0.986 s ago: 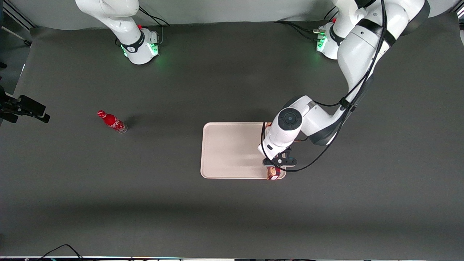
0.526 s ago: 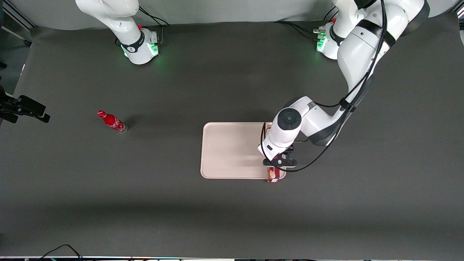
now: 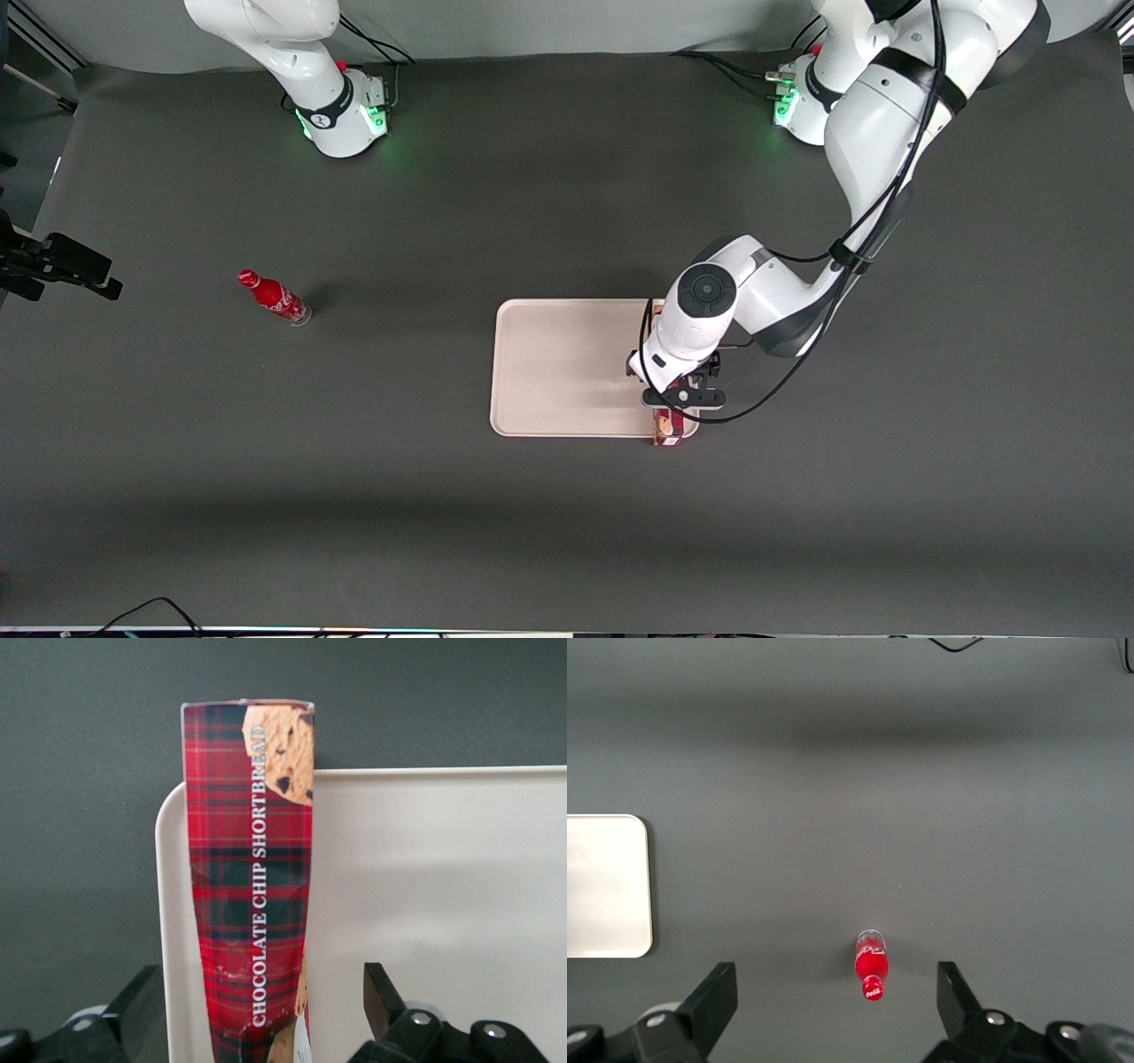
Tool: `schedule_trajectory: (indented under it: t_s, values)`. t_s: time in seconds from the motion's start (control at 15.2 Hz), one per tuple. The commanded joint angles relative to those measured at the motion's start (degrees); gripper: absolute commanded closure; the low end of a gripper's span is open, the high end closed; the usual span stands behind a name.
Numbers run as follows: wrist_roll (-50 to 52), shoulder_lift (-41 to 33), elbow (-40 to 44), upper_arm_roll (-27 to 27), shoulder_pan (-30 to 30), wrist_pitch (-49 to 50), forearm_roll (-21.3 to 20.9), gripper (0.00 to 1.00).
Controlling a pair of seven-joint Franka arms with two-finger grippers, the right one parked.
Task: Place red cookie box on tray
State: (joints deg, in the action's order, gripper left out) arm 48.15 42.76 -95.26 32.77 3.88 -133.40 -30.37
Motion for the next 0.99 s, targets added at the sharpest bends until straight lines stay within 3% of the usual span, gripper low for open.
schedule_trajectory:
  t_s: [0.0, 0.26, 0.33, 0.46, 0.59, 0.72, 0.85, 0.92]
  values:
    - [0.4, -1.2, 2.1, -0.2, 0.5, 1.6, -0.8, 0.00]
    - [-4.0, -8.5, 2.1, 1.9, -0.1, 11.9, 1.2, 0.00]
    - [-8.0, -11.1, 2.2, 2.6, -0.5, 16.2, 3.5, 0.00]
    - [-17.9, -19.3, 2.2, 1.4, -1.8, 23.2, 14.1, 0.00]
    - [-27.1, -27.6, 2.1, -3.9, -1.9, 30.3, 21.0, 0.00]
    - [-36.1, -34.3, 2.1, -9.6, -1.9, 36.7, 23.8, 0.00]
    - [-37.5, -40.5, 1.9, -16.9, -1.5, 41.7, 28.5, 0.00]
    - [-38.1, -42.9, 1.1, -19.5, -1.4, 43.7, 28.7, 0.00]
